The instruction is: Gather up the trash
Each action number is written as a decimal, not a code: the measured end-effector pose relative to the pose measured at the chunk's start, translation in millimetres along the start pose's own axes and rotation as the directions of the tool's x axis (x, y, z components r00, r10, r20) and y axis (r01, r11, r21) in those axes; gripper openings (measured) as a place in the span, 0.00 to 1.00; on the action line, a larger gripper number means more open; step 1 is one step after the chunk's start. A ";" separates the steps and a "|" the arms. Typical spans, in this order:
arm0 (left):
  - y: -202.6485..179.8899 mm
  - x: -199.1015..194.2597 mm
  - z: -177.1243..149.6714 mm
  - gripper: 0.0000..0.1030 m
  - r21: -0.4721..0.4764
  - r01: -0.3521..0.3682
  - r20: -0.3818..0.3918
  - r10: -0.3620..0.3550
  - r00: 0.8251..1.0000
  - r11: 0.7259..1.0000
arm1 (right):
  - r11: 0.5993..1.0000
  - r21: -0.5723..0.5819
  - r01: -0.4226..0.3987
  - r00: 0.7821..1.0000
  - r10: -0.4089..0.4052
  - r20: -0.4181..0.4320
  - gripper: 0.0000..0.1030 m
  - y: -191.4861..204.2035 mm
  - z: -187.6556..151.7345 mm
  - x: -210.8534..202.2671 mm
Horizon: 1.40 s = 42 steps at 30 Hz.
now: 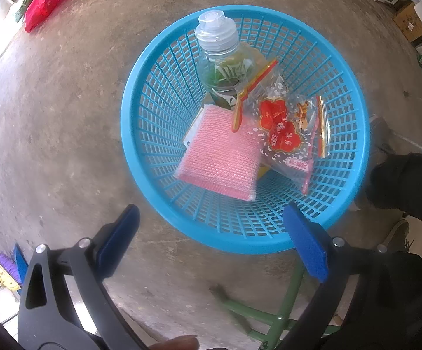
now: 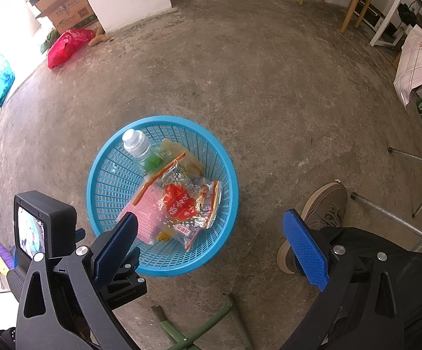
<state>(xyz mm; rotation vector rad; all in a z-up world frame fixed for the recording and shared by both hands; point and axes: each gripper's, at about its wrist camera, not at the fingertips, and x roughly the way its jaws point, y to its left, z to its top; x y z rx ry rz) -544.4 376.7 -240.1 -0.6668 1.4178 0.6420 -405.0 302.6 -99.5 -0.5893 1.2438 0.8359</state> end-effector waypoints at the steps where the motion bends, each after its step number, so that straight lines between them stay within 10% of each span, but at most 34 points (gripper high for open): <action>1: 0.1 0.0 -0.1 0.92 0.000 -0.001 0.000 0.001 1.000 1.000 | 1.000 0.000 0.000 1.000 0.000 -0.001 0.94 0.3 0.1 -0.2; 42: -3.4 3.1 -5.3 0.92 0.024 -0.021 0.001 0.021 1.000 0.999 | 1.000 -0.001 0.001 1.000 -0.001 -0.001 0.94 -0.1 0.0 -0.9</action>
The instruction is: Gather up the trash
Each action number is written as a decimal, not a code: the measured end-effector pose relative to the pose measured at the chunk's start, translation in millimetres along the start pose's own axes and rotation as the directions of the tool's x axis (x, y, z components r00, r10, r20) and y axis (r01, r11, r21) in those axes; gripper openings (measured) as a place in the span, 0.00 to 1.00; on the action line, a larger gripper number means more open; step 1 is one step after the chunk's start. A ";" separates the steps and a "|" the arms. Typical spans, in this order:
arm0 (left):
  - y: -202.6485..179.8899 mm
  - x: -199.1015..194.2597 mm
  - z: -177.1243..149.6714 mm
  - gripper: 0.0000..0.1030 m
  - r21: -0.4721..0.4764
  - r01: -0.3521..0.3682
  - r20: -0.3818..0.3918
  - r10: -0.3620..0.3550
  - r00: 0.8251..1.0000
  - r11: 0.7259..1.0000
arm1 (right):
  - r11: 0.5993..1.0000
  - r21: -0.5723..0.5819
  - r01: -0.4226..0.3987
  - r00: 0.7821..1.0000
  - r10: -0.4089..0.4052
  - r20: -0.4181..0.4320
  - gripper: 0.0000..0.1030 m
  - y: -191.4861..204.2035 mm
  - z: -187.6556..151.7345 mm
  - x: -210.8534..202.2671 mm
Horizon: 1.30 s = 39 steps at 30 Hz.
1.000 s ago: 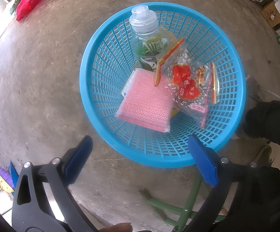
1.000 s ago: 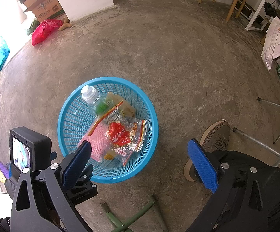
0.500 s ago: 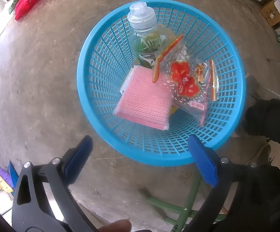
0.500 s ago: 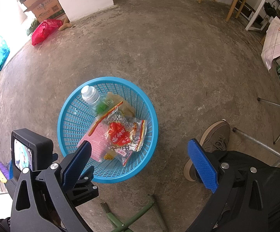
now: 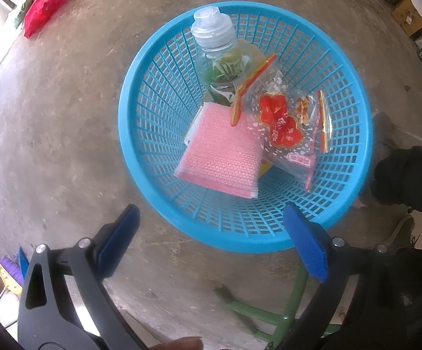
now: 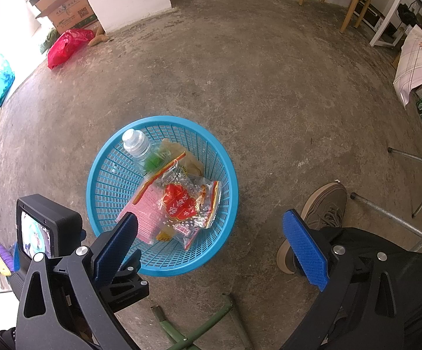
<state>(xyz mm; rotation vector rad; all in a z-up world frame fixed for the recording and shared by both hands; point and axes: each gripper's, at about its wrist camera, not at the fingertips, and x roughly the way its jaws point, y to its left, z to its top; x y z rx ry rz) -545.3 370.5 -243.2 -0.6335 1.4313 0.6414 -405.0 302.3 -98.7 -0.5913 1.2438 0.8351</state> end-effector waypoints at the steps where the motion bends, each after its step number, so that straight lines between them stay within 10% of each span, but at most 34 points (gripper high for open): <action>1: 0.3 0.2 0.1 0.92 -0.001 0.000 0.000 0.000 1.000 1.000 | 1.000 0.000 0.000 1.000 0.000 0.000 0.94 0.1 0.0 -0.1; 39: -2.0 2.6 0.3 0.92 0.006 0.006 -0.011 -0.006 1.000 1.000 | 1.000 0.001 0.002 1.000 -0.002 -0.001 0.94 -0.7 0.1 0.1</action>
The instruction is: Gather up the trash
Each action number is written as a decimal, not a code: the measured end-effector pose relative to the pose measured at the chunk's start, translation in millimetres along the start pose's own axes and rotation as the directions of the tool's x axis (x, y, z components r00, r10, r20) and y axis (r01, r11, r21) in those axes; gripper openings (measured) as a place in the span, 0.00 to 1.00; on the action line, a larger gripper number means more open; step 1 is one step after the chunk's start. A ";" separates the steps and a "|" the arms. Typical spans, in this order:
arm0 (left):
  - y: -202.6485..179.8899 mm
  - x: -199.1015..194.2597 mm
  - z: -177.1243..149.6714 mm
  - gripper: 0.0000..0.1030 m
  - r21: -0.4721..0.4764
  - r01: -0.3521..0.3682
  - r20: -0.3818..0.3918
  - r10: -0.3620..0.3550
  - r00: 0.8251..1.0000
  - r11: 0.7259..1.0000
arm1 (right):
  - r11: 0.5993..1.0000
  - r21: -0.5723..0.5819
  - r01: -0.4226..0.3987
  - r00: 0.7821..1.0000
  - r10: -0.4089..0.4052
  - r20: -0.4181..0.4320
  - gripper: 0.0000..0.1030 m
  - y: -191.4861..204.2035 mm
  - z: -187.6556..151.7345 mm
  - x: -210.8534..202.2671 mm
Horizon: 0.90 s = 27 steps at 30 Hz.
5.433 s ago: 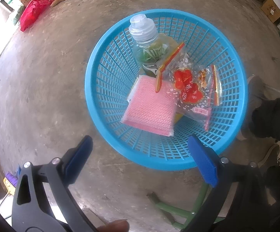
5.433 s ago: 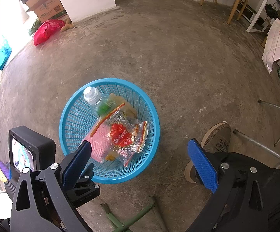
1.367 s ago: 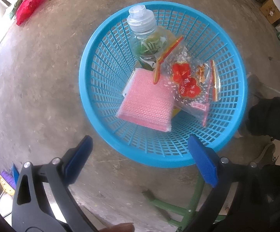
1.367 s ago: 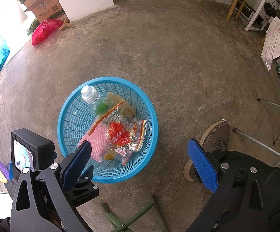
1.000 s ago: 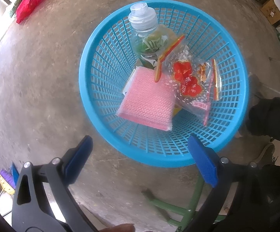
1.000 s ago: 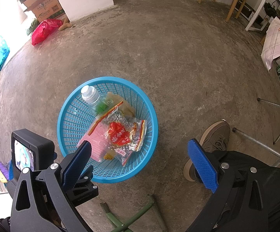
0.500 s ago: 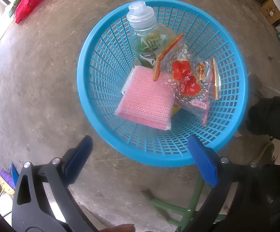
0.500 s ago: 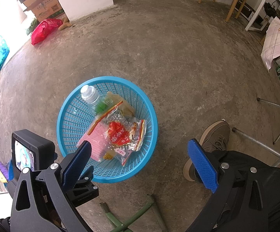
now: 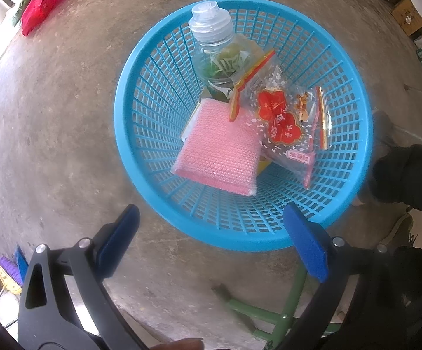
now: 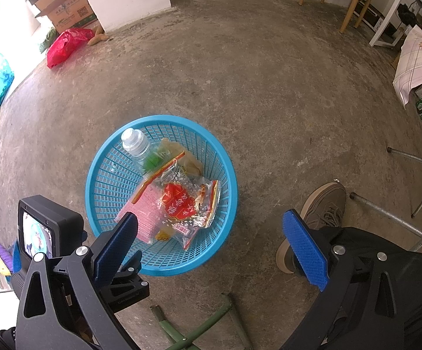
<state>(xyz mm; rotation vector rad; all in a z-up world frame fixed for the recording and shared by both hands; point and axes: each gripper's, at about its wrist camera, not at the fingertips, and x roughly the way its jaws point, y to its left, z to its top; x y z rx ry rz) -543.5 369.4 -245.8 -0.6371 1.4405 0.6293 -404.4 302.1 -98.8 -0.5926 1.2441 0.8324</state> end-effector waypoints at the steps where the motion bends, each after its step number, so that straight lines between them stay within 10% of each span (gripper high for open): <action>1: -0.2 -0.1 0.3 0.92 -0.002 0.002 0.000 -0.002 1.000 1.000 | 1.000 0.000 0.000 1.000 0.000 0.000 0.94 -0.2 -0.1 0.1; 27: 0.2 -1.4 2.6 0.92 0.001 0.001 -0.003 -0.001 1.000 1.000 | 1.000 -0.001 0.001 1.000 -0.001 -0.001 0.94 0.6 0.6 -0.3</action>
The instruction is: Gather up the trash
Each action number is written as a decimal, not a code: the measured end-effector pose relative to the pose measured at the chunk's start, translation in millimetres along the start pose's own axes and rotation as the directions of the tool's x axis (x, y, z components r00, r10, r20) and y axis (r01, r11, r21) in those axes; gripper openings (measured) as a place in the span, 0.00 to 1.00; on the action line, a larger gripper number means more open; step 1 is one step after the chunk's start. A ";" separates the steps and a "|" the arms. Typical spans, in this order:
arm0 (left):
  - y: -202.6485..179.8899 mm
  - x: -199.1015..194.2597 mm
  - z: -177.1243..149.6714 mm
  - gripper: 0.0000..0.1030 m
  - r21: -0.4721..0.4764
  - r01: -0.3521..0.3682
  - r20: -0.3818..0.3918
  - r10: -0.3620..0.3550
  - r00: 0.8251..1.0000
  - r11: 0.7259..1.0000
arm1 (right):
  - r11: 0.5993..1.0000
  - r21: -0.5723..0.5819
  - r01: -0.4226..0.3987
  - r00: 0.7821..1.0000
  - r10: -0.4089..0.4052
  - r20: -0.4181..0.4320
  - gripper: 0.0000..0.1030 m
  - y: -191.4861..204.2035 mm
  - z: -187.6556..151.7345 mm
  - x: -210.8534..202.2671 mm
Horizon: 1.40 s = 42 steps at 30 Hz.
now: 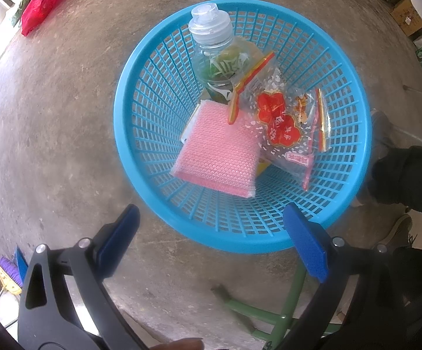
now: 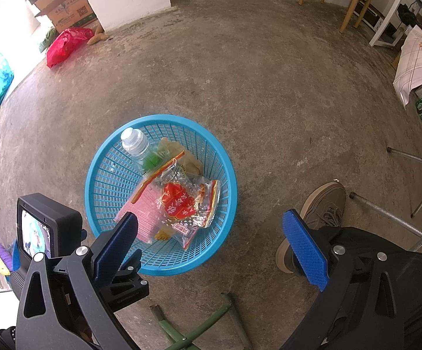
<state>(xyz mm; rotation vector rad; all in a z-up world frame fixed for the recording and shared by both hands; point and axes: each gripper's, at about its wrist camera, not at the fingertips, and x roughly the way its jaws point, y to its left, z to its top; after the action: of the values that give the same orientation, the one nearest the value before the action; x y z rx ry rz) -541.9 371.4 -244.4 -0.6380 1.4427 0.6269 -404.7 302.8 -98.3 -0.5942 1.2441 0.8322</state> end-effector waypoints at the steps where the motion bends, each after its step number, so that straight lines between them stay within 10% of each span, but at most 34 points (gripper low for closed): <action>1: -0.2 0.1 -0.2 0.92 0.000 -0.001 0.000 0.001 1.000 1.000 | 1.000 0.000 0.000 1.000 0.000 0.000 0.94 -0.4 0.0 0.0; 42: -0.4 1.2 -3.5 0.92 -0.001 0.011 -0.007 -0.011 1.000 1.000 | 1.000 0.000 0.001 1.000 -0.001 -0.001 0.94 0.6 1.1 -0.4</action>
<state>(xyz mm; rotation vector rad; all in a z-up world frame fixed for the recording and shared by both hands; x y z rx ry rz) -544.0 368.5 -245.6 -0.6487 1.4442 0.6174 -404.5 304.0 -97.6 -0.5947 1.2445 0.8311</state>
